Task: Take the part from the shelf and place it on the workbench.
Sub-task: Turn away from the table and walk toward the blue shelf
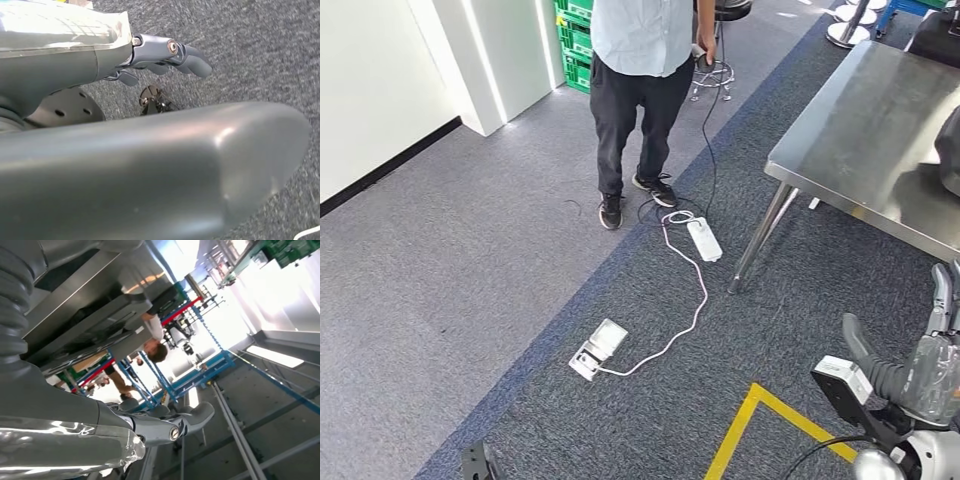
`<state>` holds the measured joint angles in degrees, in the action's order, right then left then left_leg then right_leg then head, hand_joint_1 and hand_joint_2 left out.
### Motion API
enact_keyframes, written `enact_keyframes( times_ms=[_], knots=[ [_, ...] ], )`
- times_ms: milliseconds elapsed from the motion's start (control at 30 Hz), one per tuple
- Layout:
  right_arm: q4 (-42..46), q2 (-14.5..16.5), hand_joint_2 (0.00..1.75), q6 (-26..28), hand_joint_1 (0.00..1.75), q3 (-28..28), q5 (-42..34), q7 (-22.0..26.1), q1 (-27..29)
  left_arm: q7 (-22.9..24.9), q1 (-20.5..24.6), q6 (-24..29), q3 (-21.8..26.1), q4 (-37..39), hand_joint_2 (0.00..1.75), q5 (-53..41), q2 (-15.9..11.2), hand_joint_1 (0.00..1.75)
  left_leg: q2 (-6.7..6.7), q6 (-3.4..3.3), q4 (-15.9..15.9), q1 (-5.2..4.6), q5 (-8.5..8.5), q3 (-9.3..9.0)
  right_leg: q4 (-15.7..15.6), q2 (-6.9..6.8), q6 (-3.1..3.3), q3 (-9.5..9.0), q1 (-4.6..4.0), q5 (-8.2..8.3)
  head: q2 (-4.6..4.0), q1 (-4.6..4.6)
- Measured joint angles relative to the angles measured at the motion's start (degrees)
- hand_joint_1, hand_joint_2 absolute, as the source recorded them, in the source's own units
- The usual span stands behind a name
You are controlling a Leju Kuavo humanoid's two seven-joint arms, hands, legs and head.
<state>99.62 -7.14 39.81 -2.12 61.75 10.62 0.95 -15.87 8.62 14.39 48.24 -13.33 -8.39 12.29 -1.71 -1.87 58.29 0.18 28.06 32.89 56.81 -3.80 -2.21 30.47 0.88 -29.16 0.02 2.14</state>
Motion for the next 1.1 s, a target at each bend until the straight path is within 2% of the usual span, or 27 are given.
enact_keyframes(
  times_ms=[67, 133, 167, 200, 233, 300, 333, 367, 400, 433, 500, 533, 600, 667, 700, 733, 767, 800, 833, 900, 933, 1000, 1033, 1100],
  knots=[
    [-0.01, -0.03, 1.75, 0.02, 0.00, 0.02, -0.02, -0.01, -0.05, -0.01, -0.02, 0.02, 0.00, 0.00, 0.00, -0.01, 0.01, 0.00, 0.66, -0.65, -0.18, 0.21, -0.32, 0.09, 3.55, 1.70, -0.45, 1.38, 0.19, -2.70, 0.00, -0.04],
    [-0.12, -0.07, 1.75, 0.03, 0.00, 0.02, -0.03, -0.05, 0.05, -0.01, -0.01, 0.02, 0.00, 0.00, 0.00, -0.01, 0.01, 0.00, 1.38, -0.93, -0.18, 0.14, -0.43, 0.20, 11.18, 3.06, -0.61, 4.65, 0.21, -6.61, 0.00, -0.08],
    [-0.20, -0.08, 1.75, 0.03, 0.00, 0.02, -0.04, -0.09, 0.13, -0.01, -0.04, 0.02, 0.00, 0.00, 0.00, -0.01, 0.01, 0.00, 1.81, -0.98, -0.17, 0.07, -0.46, 0.22, 14.59, 3.22, -0.64, 6.18, 0.20, -7.74, 0.00, -0.07],
    [-0.27, -0.08, 1.75, 0.03, 0.00, 0.02, -0.05, -0.13, 0.20, -0.02, -0.07, 0.03, 0.00, 0.00, 0.00, 0.00, 0.01, 0.00, 2.29, -1.01, -0.16, 0.00, -0.48, 0.20, 16.33, 3.26, -0.60, 6.99, 0.18, -7.83, 0.00, -0.07],
    [-0.31, -0.08, 1.75, 0.03, 0.00, 0.02, -0.06, -0.14, 0.23, -0.02, -0.10, 0.03, 0.00, 0.00, 0.00, 0.00, 0.01, 0.00, 2.80, -1.02, -0.15, -0.06, -0.49, 0.14, 15.74, 3.34, -0.49, 6.75, 0.17, -6.72, 0.00, -0.07],
    [-0.31, -0.10, 1.75, 0.03, 0.00, 0.02, -0.06, -0.15, 0.21, -0.02, -0.09, 0.03, 0.00, 0.00, 0.00, 0.00, 0.04, 0.00, 3.83, -1.01, -0.13, -0.12, -0.49, -0.06, 8.76, 4.37, -0.02, 3.66, 0.15, -2.39, 0.00, -0.07],
    [-0.31, -0.13, 1.75, 0.03, 0.00, 0.01, -0.07, -0.15, 0.18, -0.02, -0.05, 0.03, 0.00, 0.00, 0.00, -0.01, 0.08, 0.00, 4.34, -0.95, -0.08, -0.20, -0.50, -0.06, 4.93, 5.35, 0.25, 1.99, 0.15, -0.65, 0.00, -0.04],
    [-0.31, -0.16, 1.75, 0.03, 0.00, -0.01, -0.07, -0.15, 0.16, -0.01, -0.01, 0.03, 0.00, 0.00, 0.00, -0.01, 0.11, 0.00, 4.79, -0.81, -0.01, -0.24, -0.57, 0.09, 2.06, 6.16, 0.49, 0.78, 0.12, 0.29, 0.00, -0.05],
    [-0.31, -0.21, 1.75, 0.03, 0.00, -0.01, -0.07, -0.15, 0.12, -0.01, 0.02, 0.03, 0.00, 0.00, 0.00, 0.00, 0.14, 0.00, 5.20, -0.57, 0.03, -0.22, -0.69, 0.34, 0.55, 6.71, 0.65, 0.24, 0.07, 0.54, 0.00, -0.02],
    [-0.31, -0.25, 1.75, 0.02, 0.00, -0.01, -0.07, -0.15, 0.08, 0.00, 0.05, 0.03, 0.00, 0.00, 0.00, 0.00, 0.15, 0.00, 5.60, -0.27, 0.02, -0.20, -0.86, 0.59, 0.15, 6.71, 0.74, 0.14, 0.00, 0.38, 0.00, 0.01],
    [-0.30, -0.29, 1.75, -0.01, 0.00, 0.02, -0.05, -0.13, -0.08, 0.01, 0.03, 0.06, 0.00, 0.00, 0.00, 0.01, 0.10, 0.00, 6.03, 0.38, 0.06, -0.16, -0.92, 0.91, -0.31, 5.85, 1.14, 0.13, 0.13, 0.57, 0.00, 0.03],
    [-0.30, -0.29, 1.75, -0.02, 0.00, 0.03, -0.04, -0.10, -0.17, 0.00, 0.05, 0.08, 0.00, 0.00, 0.00, 0.00, 0.07, 0.00, 5.61, 0.70, 0.74, -0.19, -0.32, 1.21, -0.52, 5.36, 1.40, 0.10, 0.26, 0.75, 0.00, 0.10],
    [-0.30, -0.29, 1.75, -0.05, 0.00, 0.04, -0.01, -0.07, -0.30, 0.01, 0.11, 0.09, 0.00, 0.00, 0.00, 0.00, 0.01, 0.00, 3.93, 1.29, 5.41, -0.12, 2.76, 3.16, -0.79, 4.23, 1.80, 0.10, 0.43, 1.01, 0.00, 0.29],
    [-0.37, -0.29, 1.75, -0.13, 0.00, 0.04, 0.03, -0.06, -0.32, 0.02, 0.12, 0.05, -0.01, 0.00, 0.00, 0.00, 0.01, 0.00, 2.84, 1.83, 13.06, 0.16, 6.34, 6.43, -0.76, 3.10, 1.90, 0.21, 0.37, 1.04, 0.00, 0.37],
    [-0.45, -0.28, 1.75, -0.17, 0.00, 0.06, 0.05, -0.05, -0.33, 0.03, 0.10, 0.03, -0.01, 0.00, 0.00, 0.00, 0.01, 0.00, 2.66, 2.01, 15.53, 0.29, 7.04, 7.43, -0.75, 2.51, 1.90, 0.22, 0.35, 1.04, 0.00, 0.37],
    [-0.55, -0.28, 1.75, -0.22, 0.00, 0.08, 0.09, -0.05, -0.36, 0.03, 0.08, 0.02, -0.01, 0.00, 0.00, 0.00, 0.00, 0.00, 2.51, 2.12, 15.90, 0.41, 6.63, 7.44, -0.74, 1.94, 1.88, 0.20, 0.35, 1.03, 0.00, 0.37],
    [-0.65, -0.27, 1.75, -0.26, 0.00, 0.11, 0.14, -0.04, -0.42, 0.03, 0.06, 0.01, 0.00, 0.00, 0.00, 0.00, -0.01, 0.00, 2.24, 2.18, 13.94, 0.52, 5.23, 6.33, -0.73, 1.43, 1.83, 0.12, 0.38, 1.00, 0.00, 0.37],
    [-0.71, -0.27, 1.75, -0.31, 0.00, 0.14, 0.19, -0.04, -0.51, 0.02, 0.06, -0.01, 0.00, 0.00, 0.00, 0.00, -0.02, 0.00, 1.60, 2.17, 10.16, 0.61, 3.27, 4.36, -0.70, 0.96, 1.70, 0.01, 0.40, 0.93, 0.00, 0.37],
    [-0.74, -0.28, 1.75, -0.34, 0.00, 0.15, 0.23, -0.04, -0.60, 0.02, 0.09, -0.03, 0.00, 0.00, 0.00, 0.00, -0.01, 0.00, 0.38, 2.19, 6.10, 0.55, 1.74, 2.27, -0.62, 0.58, 1.45, -0.08, 0.29, 0.81, 0.00, 0.38],
    [-0.77, -0.31, 1.75, -0.38, 0.00, 0.19, 0.28, -0.04, -0.75, 0.01, 0.21, -0.04, -0.01, 0.00, 0.00, 0.00, 0.01, 0.00, -1.44, 1.73, 0.85, 0.33, 0.28, -0.20, -0.41, -0.04, 0.78, -0.15, -0.01, 0.61, 0.00, 0.33],
    [-0.77, -0.32, 1.75, -0.38, 0.00, 0.22, 0.32, -0.04, -0.82, 0.01, 0.24, -0.05, -0.02, 0.00, 0.00, 0.00, 0.02, 0.00, -1.71, 1.39, 0.23, 0.13, 0.39, -0.34, -0.37, -0.41, 0.44, -0.17, -0.13, 0.59, 0.00, 0.31],
    [-0.77, -0.34, 1.75, -0.38, 0.00, 0.32, 0.38, -0.04, -0.98, 0.00, 0.17, -0.05, -0.02, 0.00, 0.00, 0.00, 0.04, 0.00, -0.80, 0.50, 0.13, 0.03, 0.19, -0.05, -0.34, -0.94, -0.21, -0.27, 0.06, 0.41, 0.00, 0.30],
    [-0.77, -0.36, 1.75, -0.39, 0.00, 0.37, 0.39, -0.04, -1.04, -0.01, 0.14, -0.05, -0.02, 0.00, 0.00, 0.00, 0.05, 0.00, -0.33, 0.11, 0.08, 0.05, 0.03, 0.04, 0.21, -0.41, -0.50, -0.11, 0.22, -0.24, 0.00, 0.31],
    [-0.79, -0.44, 1.75, -0.41, 0.00, 0.39, 0.43, -0.04, -1.05, -0.02, 0.17, -0.07, -0.02, 0.00, 0.00, 0.00, 0.10, 0.00, 0.53, -0.55, -0.04, 0.16, -0.30, 0.19, 4.47, 1.70, -0.87, 1.58, 0.38, -3.37, 0.00, 0.27]
  ],
)
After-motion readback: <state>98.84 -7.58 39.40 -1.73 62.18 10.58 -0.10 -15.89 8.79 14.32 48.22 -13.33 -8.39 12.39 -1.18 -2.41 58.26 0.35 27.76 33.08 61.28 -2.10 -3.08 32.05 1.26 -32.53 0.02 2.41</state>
